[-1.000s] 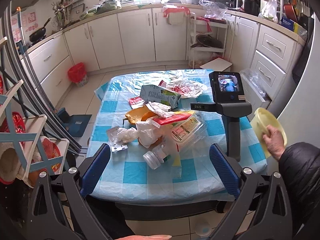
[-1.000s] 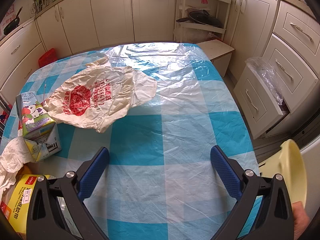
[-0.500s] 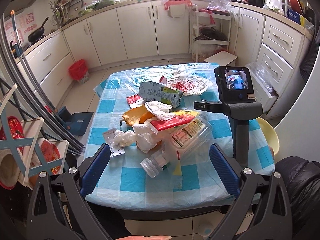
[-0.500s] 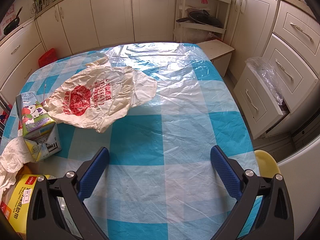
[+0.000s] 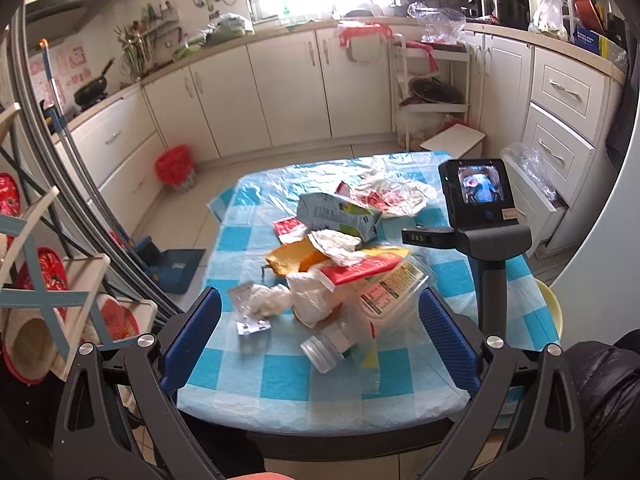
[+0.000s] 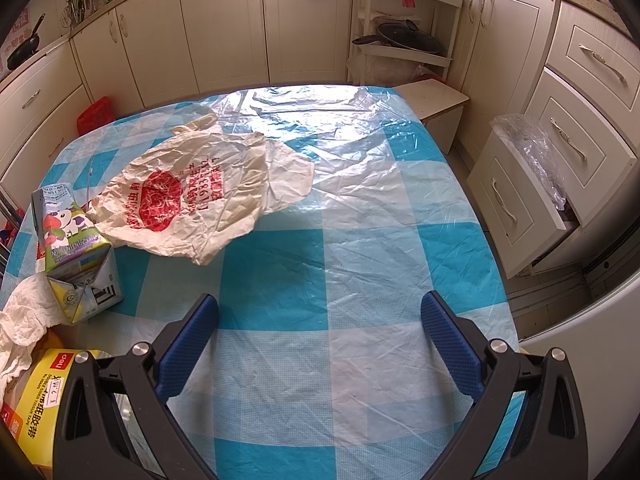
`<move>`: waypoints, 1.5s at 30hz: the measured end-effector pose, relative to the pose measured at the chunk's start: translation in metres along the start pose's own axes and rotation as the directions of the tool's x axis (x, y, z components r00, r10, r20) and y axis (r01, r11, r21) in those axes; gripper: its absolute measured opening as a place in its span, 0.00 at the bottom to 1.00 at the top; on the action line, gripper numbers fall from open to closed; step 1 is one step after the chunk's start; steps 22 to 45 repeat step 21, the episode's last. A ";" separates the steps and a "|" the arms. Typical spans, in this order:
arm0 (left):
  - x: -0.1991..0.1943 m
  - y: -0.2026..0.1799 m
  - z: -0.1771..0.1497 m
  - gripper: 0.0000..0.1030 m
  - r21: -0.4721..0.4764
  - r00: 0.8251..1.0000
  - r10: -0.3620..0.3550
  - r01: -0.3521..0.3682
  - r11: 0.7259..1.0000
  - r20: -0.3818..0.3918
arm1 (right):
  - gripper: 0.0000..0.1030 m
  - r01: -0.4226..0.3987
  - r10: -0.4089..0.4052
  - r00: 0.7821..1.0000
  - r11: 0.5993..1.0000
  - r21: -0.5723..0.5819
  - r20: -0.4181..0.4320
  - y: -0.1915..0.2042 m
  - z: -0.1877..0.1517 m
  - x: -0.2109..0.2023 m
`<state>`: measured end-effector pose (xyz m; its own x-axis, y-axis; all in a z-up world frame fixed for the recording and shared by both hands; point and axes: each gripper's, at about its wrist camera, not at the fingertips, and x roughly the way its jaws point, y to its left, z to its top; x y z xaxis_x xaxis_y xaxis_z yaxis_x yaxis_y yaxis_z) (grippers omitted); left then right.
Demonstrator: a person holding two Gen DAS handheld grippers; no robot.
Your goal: Collect trash
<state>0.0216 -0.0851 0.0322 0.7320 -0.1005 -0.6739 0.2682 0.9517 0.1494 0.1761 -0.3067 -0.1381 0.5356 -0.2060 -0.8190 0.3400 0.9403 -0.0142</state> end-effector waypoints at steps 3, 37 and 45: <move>-0.008 0.003 0.002 0.92 0.005 1.000 0.012 -0.012 1.000 0.020 | 0.94 0.000 0.000 1.000 1.000 0.000 0.000 0.000 0.000 0.000; -0.053 0.031 -0.019 0.92 -0.052 0.998 -0.046 0.048 0.997 0.043 | 0.94 0.000 0.000 1.000 1.000 -0.001 0.000 -0.003 0.000 -0.001; -0.053 0.031 -0.019 0.92 -0.052 0.998 -0.046 0.048 0.997 0.043 | 0.94 0.000 0.000 1.000 1.000 -0.001 0.000 -0.003 0.000 -0.001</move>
